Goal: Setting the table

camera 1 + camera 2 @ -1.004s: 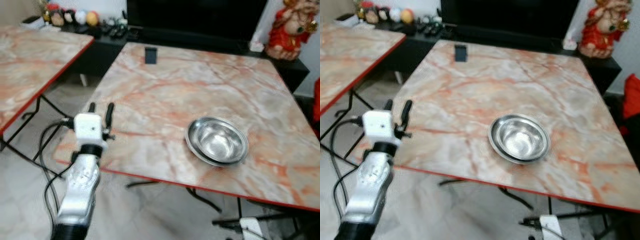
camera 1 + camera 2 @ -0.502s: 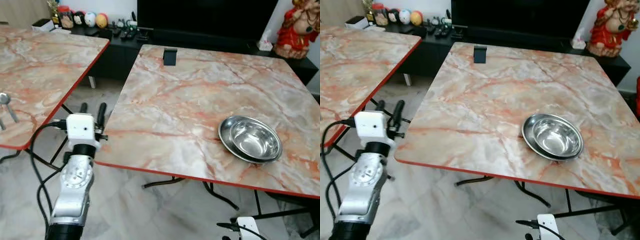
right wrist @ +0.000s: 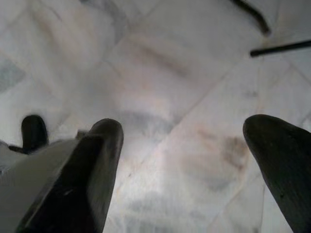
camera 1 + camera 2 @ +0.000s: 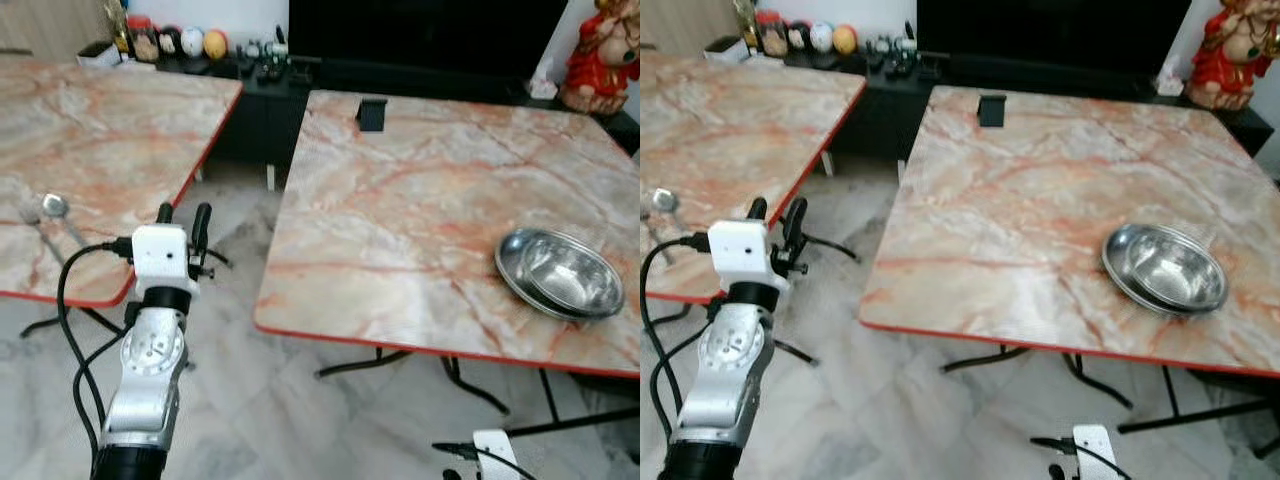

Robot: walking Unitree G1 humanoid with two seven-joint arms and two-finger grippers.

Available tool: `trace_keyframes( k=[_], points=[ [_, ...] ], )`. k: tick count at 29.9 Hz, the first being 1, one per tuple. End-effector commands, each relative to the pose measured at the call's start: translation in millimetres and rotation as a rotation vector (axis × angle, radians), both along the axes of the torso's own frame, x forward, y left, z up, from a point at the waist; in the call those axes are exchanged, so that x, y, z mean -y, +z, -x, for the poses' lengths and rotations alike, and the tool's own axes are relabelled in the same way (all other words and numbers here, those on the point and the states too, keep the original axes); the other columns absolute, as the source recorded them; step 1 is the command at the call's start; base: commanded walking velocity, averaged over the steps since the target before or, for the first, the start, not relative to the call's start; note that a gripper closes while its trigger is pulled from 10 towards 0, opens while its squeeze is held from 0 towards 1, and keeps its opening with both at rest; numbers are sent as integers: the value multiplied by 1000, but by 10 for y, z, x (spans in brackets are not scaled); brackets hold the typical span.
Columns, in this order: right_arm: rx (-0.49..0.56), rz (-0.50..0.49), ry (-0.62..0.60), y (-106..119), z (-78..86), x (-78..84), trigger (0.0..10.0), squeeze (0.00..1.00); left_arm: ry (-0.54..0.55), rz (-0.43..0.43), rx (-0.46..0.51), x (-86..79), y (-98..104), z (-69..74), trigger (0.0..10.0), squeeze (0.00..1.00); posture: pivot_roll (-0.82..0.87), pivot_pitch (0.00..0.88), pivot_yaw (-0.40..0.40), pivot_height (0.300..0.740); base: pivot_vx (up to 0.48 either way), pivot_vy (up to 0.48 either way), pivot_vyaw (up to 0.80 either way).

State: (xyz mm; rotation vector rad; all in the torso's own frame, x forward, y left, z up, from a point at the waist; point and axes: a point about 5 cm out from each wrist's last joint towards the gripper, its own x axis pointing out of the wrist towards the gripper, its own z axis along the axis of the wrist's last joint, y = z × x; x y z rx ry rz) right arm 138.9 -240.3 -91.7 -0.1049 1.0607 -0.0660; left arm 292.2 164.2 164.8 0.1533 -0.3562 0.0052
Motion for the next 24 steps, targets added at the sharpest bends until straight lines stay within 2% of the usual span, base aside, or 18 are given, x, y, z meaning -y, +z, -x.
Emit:
trace_keyframes(
  k=[1,8,24],
  points=[
    [2,9,26,14,-31,9,10000,0,11,-12,7,-43,32,1,10000,0,88,0,-70,740,0,345,638],
    [1,8,22,9,-26,0,10000,0,8,-17,8,-50,28,-6,10000,0,91,0,-71,740,0,348,728],
    [-3,4,-1,-2,1,-4,10000,0,0,-37,-5,-85,-12,11,10000,0,94,0,-65,740,0,346,0]
  ],
)
